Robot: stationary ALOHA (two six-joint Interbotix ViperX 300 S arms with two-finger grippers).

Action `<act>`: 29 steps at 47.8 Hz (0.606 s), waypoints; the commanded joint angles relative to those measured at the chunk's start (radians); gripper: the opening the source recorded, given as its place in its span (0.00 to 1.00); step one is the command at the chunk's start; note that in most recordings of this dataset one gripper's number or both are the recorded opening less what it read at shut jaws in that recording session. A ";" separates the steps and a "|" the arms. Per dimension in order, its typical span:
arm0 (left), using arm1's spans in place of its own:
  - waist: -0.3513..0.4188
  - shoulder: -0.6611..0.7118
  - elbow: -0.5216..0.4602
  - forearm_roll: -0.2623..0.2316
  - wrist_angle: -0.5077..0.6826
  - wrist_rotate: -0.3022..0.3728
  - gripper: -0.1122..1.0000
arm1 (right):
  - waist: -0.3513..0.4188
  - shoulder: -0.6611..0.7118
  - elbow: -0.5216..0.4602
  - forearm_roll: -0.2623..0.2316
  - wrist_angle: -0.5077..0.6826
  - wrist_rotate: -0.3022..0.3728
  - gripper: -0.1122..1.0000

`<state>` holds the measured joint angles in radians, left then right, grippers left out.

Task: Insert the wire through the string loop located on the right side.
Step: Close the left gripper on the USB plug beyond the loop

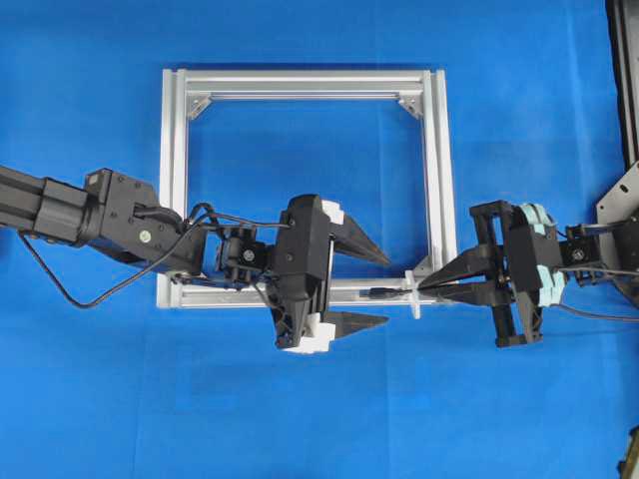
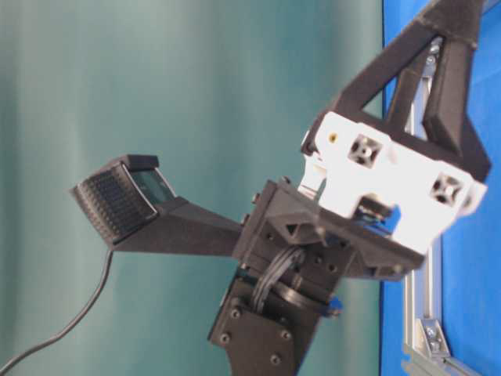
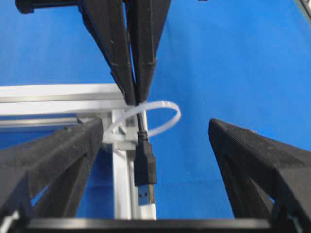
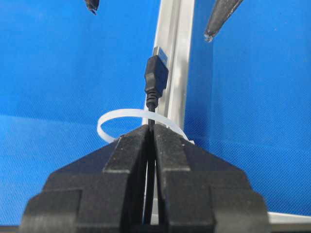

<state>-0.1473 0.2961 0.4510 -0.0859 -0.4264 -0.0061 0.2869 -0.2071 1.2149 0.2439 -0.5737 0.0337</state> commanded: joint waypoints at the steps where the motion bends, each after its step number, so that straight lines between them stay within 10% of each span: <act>1: 0.002 -0.009 -0.020 0.003 -0.003 0.000 0.91 | 0.000 -0.006 -0.015 -0.002 -0.011 -0.002 0.09; 29: 0.005 0.089 -0.055 0.003 -0.003 0.000 0.91 | -0.002 -0.006 -0.015 -0.002 -0.011 -0.002 0.09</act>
<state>-0.1473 0.3927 0.4203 -0.0859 -0.4264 -0.0046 0.2869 -0.2071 1.2149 0.2424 -0.5737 0.0337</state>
